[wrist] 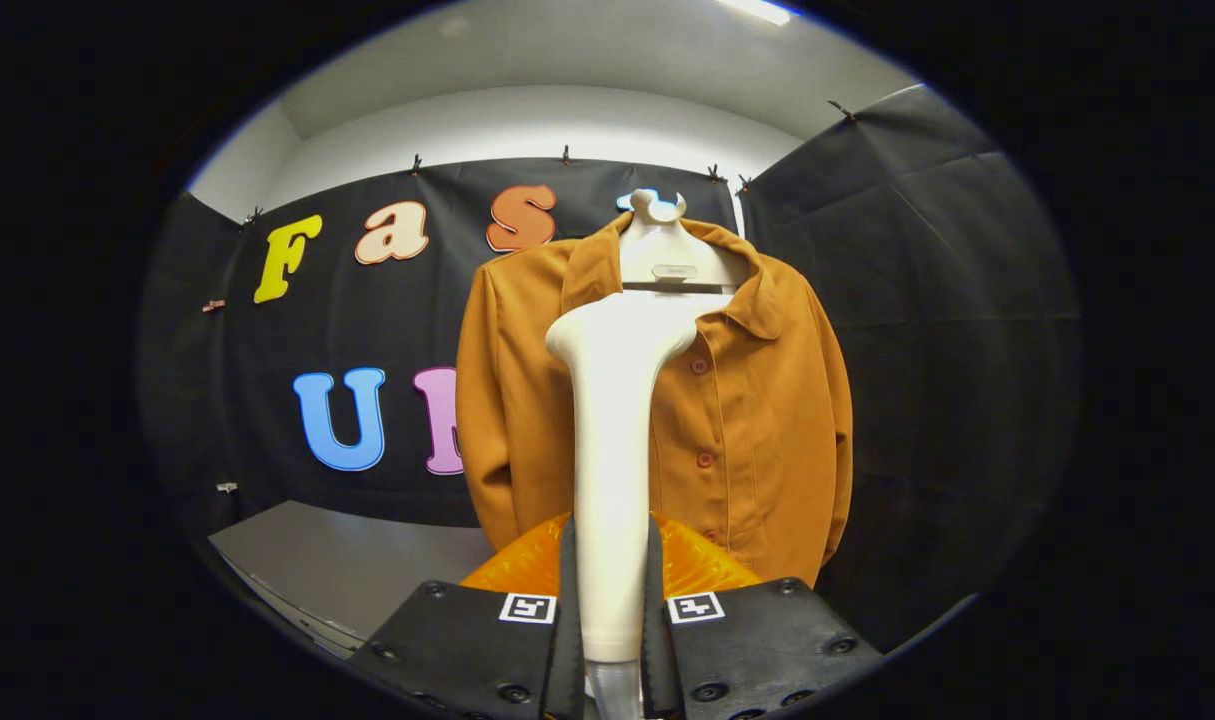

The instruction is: Iron the clothes twice with a garment steamer, once on the left side and once on the right side.

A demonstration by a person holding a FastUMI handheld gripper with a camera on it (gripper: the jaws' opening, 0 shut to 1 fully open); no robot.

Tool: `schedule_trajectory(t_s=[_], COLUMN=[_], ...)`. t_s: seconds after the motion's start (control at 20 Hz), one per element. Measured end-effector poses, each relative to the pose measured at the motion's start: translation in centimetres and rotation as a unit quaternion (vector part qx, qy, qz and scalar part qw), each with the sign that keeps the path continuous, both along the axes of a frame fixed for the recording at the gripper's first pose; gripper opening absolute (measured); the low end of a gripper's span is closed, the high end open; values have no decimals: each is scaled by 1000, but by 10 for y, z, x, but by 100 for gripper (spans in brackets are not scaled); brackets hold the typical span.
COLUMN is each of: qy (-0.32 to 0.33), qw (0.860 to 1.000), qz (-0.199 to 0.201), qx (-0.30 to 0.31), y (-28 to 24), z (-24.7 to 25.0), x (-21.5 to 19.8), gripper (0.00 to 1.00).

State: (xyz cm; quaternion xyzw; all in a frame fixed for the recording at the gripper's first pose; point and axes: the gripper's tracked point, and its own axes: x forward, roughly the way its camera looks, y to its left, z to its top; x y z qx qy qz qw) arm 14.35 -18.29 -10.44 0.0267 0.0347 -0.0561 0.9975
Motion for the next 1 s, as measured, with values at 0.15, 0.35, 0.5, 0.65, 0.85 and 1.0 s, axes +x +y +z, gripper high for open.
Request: schedule_trajectory(t_s=[0.15, 0.35, 0.5, 0.65, 0.85, 1.0], qy=[29, 55, 74, 99, 138, 168], qw=[1000, 998, 997, 995, 990, 985], qz=[0, -2, -2, -1, -3, -8], qx=[3, 7, 6, 7, 10, 22], y=[0, 0, 2, 4, 2, 0], z=[-28, -55, -72, -96, -138, -166], x=[2, -6, -14, -25, -43, -52], gripper=[26, 26, 26, 26, 26, 26])
